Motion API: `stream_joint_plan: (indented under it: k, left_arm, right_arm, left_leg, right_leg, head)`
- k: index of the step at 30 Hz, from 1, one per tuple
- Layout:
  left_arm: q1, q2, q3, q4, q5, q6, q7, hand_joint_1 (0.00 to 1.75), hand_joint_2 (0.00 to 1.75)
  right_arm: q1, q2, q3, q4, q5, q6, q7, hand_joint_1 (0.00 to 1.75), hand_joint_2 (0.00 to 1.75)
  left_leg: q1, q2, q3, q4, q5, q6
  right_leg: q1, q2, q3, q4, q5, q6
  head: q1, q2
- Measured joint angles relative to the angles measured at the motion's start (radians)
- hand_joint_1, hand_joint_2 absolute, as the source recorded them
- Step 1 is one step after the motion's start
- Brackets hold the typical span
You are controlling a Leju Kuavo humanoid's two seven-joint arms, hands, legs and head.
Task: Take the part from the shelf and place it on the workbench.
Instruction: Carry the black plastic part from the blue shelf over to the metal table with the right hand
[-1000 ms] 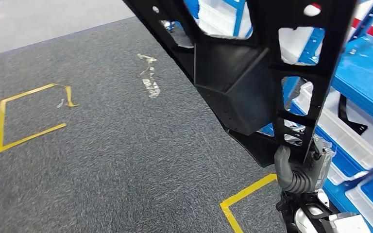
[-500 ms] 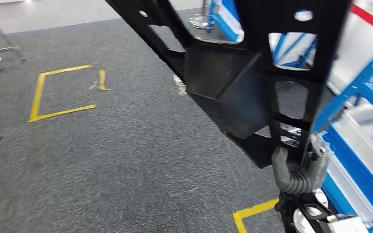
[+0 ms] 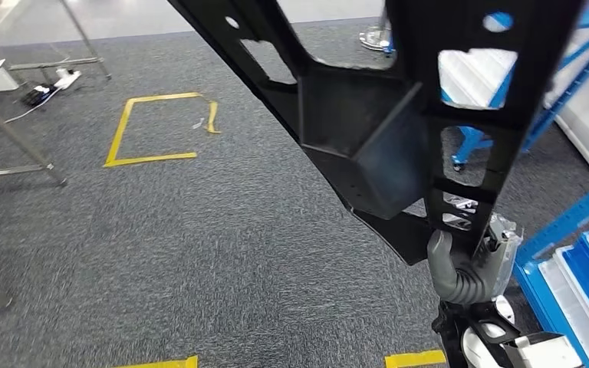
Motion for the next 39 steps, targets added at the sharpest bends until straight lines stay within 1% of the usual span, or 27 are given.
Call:
stream_joint_plan:
  k: [1, 2, 3, 4, 6, 8, 10, 11, 13, 15, 17, 18, 19, 20, 21, 22, 24, 26, 28, 30, 32, 33, 34, 35, 37, 38, 39]
  left_arm:
    - [0.000, 0.000, -0.003, 0.000, -0.003, 0.001, 0.002, 0.00, 1.75]
    - [0.000, 0.000, -0.006, 0.001, -0.006, 0.002, 0.003, 0.00, 1.75]
    - [0.002, 0.000, -0.009, 0.001, -0.010, 0.002, 0.003, 0.00, 1.75]
    - [0.003, 0.000, -0.013, 0.001, -0.015, 0.001, 0.003, 0.00, 1.75]
    - [0.002, 0.001, -0.020, 0.001, -0.022, -0.003, 0.002, 0.00, 1.75]
    - [0.000, 0.003, -0.026, 0.001, -0.026, -0.006, 0.002, 0.00, 1.75]
    - [-0.001, 0.006, -0.029, 0.001, -0.028, -0.007, 0.002, 0.00, 1.75]
    - [0.000, 0.007, -0.031, 0.001, -0.029, -0.007, 0.002, 0.00, 1.75]
    - [0.000, 0.010, -0.036, 0.001, -0.032, -0.006, 0.001, 0.00, 1.75]
    - [-0.003, 0.013, -0.039, 0.001, -0.037, -0.007, -0.001, 0.00, 1.75]
    - [-0.003, 0.016, -0.042, 0.001, -0.043, -0.008, -0.004, 0.00, 1.75]
    - [-0.002, 0.017, -0.044, 0.001, -0.046, -0.008, -0.005, 0.00, 1.75]
    - [-0.001, 0.018, -0.046, 0.001, -0.049, -0.008, -0.004, 0.00, 1.75]
    - [0.000, 0.019, -0.048, 0.001, -0.051, -0.007, -0.004, 0.00, 1.75]
    - [0.000, 0.020, -0.050, 0.001, -0.052, -0.007, -0.004, 0.00, 1.75]
    - [-0.001, 0.022, -0.051, 0.001, -0.053, -0.007, -0.003, 0.00, 1.75]
    - [-0.001, 0.025, -0.053, 0.001, -0.053, -0.007, 0.000, 0.00, 1.75]
    - [0.002, 0.029, -0.053, 0.001, -0.053, -0.007, 0.006, 0.00, 1.75]
    - [0.001, 0.032, -0.053, 0.001, -0.050, -0.006, 0.014, 0.00, 1.75]
    - [-0.003, 0.032, -0.053, 0.001, -0.043, -0.004, 0.023, 0.00, 1.75]
    - [-0.005, 0.031, -0.053, 0.002, -0.035, 0.003, 0.037, 0.00, 1.75]
    - [-0.005, 0.031, -0.052, 0.002, -0.031, 0.008, 0.043, 0.00, 1.75]
    - [-0.004, 0.031, -0.052, 0.002, -0.028, 0.012, 0.049, 0.00, 1.75]
    - [-0.003, 0.030, -0.052, 0.003, -0.026, 0.016, 0.053, 0.00, 1.75]
    - [-0.005, 0.030, -0.052, 0.003, -0.025, 0.020, 0.056, 0.00, 1.75]
    - [-0.007, 0.030, -0.052, 0.003, -0.025, 0.022, 0.057, 0.00, 1.75]
    - [-0.008, 0.030, -0.052, 0.003, -0.025, 0.024, 0.057, 0.00, 1.75]
  right_arm:
    - [0.008, -0.001, -0.001, -0.001, -0.002, -0.005, 0.000, 1.75, 1.75]
    - [0.017, -0.002, -0.001, -0.003, -0.004, -0.011, 0.000, 1.75, 1.75]
    - [0.027, -0.003, -0.002, -0.009, -0.006, -0.018, 0.000, 1.75, 1.75]
    - [0.040, -0.004, -0.003, -0.018, -0.008, -0.026, 0.000, 1.75, 1.75]
    - [0.067, -0.009, -0.007, -0.042, -0.013, -0.038, 0.000, 1.75, 1.75]
    - [0.085, -0.014, -0.011, -0.061, -0.016, -0.044, 0.000, 1.75, 1.75]
    - [0.097, -0.019, -0.012, -0.074, -0.018, -0.048, 0.000, 1.75, 1.75]
    - [0.103, -0.022, -0.013, -0.081, -0.019, -0.051, 0.000, 1.75, 1.75]
    - [0.118, -0.029, -0.013, -0.096, -0.021, -0.062, 0.000, 1.75, 1.75]
    - [0.139, -0.038, -0.014, -0.110, -0.017, -0.085, 0.000, 1.75, 1.75]
    - [0.166, -0.045, -0.013, -0.125, -0.011, -0.111, 0.000, 1.75, 1.75]
    - [0.177, -0.048, -0.013, -0.133, -0.009, -0.121, 0.000, 1.75, 1.75]
    - [0.186, -0.051, -0.013, -0.141, -0.008, -0.130, 0.000, 1.75, 1.75]
    - [0.192, -0.053, -0.012, -0.149, -0.006, -0.136, 0.000, 1.75, 1.75]
    - [0.195, -0.054, -0.011, -0.155, -0.005, -0.141, 0.000, 1.75, 1.75]
    - [0.198, -0.055, -0.010, -0.159, -0.003, -0.143, 0.000, 1.75, 1.75]
    - [0.202, -0.056, -0.007, -0.164, 0.001, -0.146, 0.000, 1.75, 1.75]
    - [0.199, -0.056, -0.003, -0.165, 0.005, -0.144, 0.000, 1.75, 1.75]
    - [0.181, -0.052, 0.005, -0.162, 0.004, -0.134, 0.000, 1.75, 1.75]
    - [0.147, -0.045, 0.013, -0.147, -0.001, -0.113, 0.000, 1.75, 1.75]
    - [0.102, -0.041, 0.022, -0.117, -0.010, -0.088, 0.001, 1.75, 1.75]
    - [0.079, -0.040, 0.027, -0.098, -0.016, -0.078, 0.002, 1.75, 1.75]
    - [0.060, -0.039, 0.031, -0.079, -0.023, -0.070, 0.002, 1.75, 1.75]
    - [0.042, -0.039, 0.035, -0.061, -0.028, -0.065, 0.002, 1.75, 1.75]
    - [0.015, -0.038, 0.039, -0.033, -0.034, -0.061, 0.002, 1.75, 1.75]
    - [0.006, -0.038, 0.040, -0.023, -0.036, -0.061, 0.002, 1.75, 1.75]
    - [-0.001, -0.037, 0.041, -0.015, -0.038, -0.060, 0.001, 1.75, 1.75]
  left_leg:
    - [0.002, 0.008, -0.028, 0.058, -0.022, -0.002]
    - [0.003, 0.011, -0.043, 0.088, -0.028, -0.003]
    - [0.004, 0.015, -0.038, 0.081, -0.016, -0.003]
    - [0.005, 0.023, -0.012, 0.035, 0.010, -0.002]
    - [0.000, 0.074, 0.066, -0.099, 0.060, 0.005]
    - [-0.009, 0.107, 0.107, -0.171, 0.075, 0.016]
    - [-0.015, 0.086, 0.108, -0.180, 0.074, 0.028]
    - [-0.015, 0.074, 0.112, -0.186, 0.077, 0.034]
    - [-0.008, 0.048, 0.122, -0.199, 0.086, 0.047]
    - [-0.004, 0.019, 0.123, -0.202, 0.090, 0.054]
    - [-0.004, -0.015, 0.122, -0.201, 0.091, 0.056]
    - [-0.003, -0.032, 0.122, -0.201, 0.091, 0.056]
    - [-0.002, -0.049, 0.124, -0.200, 0.091, 0.055]
    - [-0.001, -0.065, 0.125, -0.199, 0.090, 0.052]
    - [-0.001, -0.079, 0.125, -0.196, 0.089, 0.048]
    - [-0.002, -0.093, 0.123, -0.194, 0.088, 0.042]
    - [-0.004, -0.113, 0.115, -0.192, 0.090, 0.029]
    - [-0.001, -0.122, 0.108, -0.192, 0.092, 0.018]
    - [-0.002, -0.075, 0.090, -0.155, 0.068, 0.010]
    - [-0.003, -0.011, 0.036, -0.044, 0.008, 0.004]
    - [-0.001, 0.008, -0.023, 0.071, -0.035, 0.000]
    - [-0.001, 0.011, -0.032, 0.089, -0.033, -0.001]
    - [-0.001, 0.016, -0.020, 0.066, -0.014, 0.000]
    - [-0.001, 0.029, 0.012, 0.006, 0.017, 0.002]
    - [-0.006, 0.079, 0.087, -0.130, 0.066, 0.010]
    - [-0.010, 0.096, 0.108, -0.171, 0.076, 0.015]
    - [-0.014, 0.101, 0.115, -0.186, 0.077, 0.020]
  right_leg:
    - [0.003, -0.016, 0.000, 0.000, -0.001, -0.002]
    - [0.005, -0.031, 0.000, 0.000, -0.002, -0.003]
    - [0.006, -0.046, 0.001, 0.000, -0.004, -0.004]
    - [0.006, -0.060, 0.002, 0.000, -0.006, -0.004]
    - [0.011, -0.084, 0.008, 0.001, -0.012, 0.001]
    - [0.017, -0.102, 0.014, 0.000, -0.018, 0.011]
    - [0.018, -0.122, 0.022, -0.004, -0.021, 0.022]
    - [0.016, -0.118, 0.025, -0.003, -0.024, 0.027]
    - [0.014, -0.067, 0.009, 0.042, -0.052, 0.029]
    - [0.011, -0.007, -0.052, 0.166, -0.106, 0.020]
    - [0.011, 0.009, -0.112, 0.275, -0.137, 0.021]
    - [0.010, 0.011, -0.120, 0.280, -0.129, 0.028]
    - [0.008, 0.015, -0.107, 0.241, -0.105, 0.038]
    - [0.004, 0.027, -0.078, 0.173, -0.071, 0.049]
    - [0.000, 0.053, -0.048, 0.100, -0.041, 0.058]
    - [-0.004, 0.072, -0.023, 0.043, -0.017, 0.058]
    - [-0.003, 0.090, -0.005, 0.003, -0.001, 0.045]
    - [-0.001, 0.067, -0.003, 0.002, 0.004, 0.028]
    - [-0.005, 0.042, -0.002, -0.001, 0.007, 0.013]
    - [-0.002, 0.015, -0.003, -0.001, 0.005, 0.002]
    - [0.002, -0.015, -0.004, -0.001, 0.004, -0.002]
    - [0.003, -0.030, -0.004, -0.001, 0.003, -0.003]
    - [0.003, -0.044, -0.003, -0.001, 0.003, -0.003]
    - [0.003, -0.058, -0.001, -0.001, 0.002, -0.003]
    - [0.009, -0.085, 0.004, -0.001, -0.003, 0.001]
    - [0.013, -0.097, 0.006, 0.000, -0.005, 0.005]
    - [0.015, -0.108, 0.008, -0.001, -0.008, 0.010]
  head:
    - [0.000, 0.000]
    - [0.000, 0.000]
    - [0.000, 0.000]
    - [-0.001, 0.000]
    - [-0.001, 0.000]
    - [0.002, 0.000]
    - [0.004, 0.000]
    - [0.004, 0.000]
    - [0.006, 0.000]
    - [0.011, 0.000]
    - [0.015, 0.000]
    - [0.015, 0.000]
    - [0.015, 0.000]
    - [0.015, 0.000]
    - [0.016, 0.000]
    - [0.016, 0.000]
    - [0.015, 0.000]
    - [0.014, 0.000]
    - [0.009, 0.000]
    - [0.003, 0.000]
    - [0.002, 0.000]
    - [0.001, 0.000]
    - [0.001, 0.000]
    - [0.001, 0.000]
    - [0.002, 0.000]
    - [0.003, 0.000]
    - [0.004, 0.000]
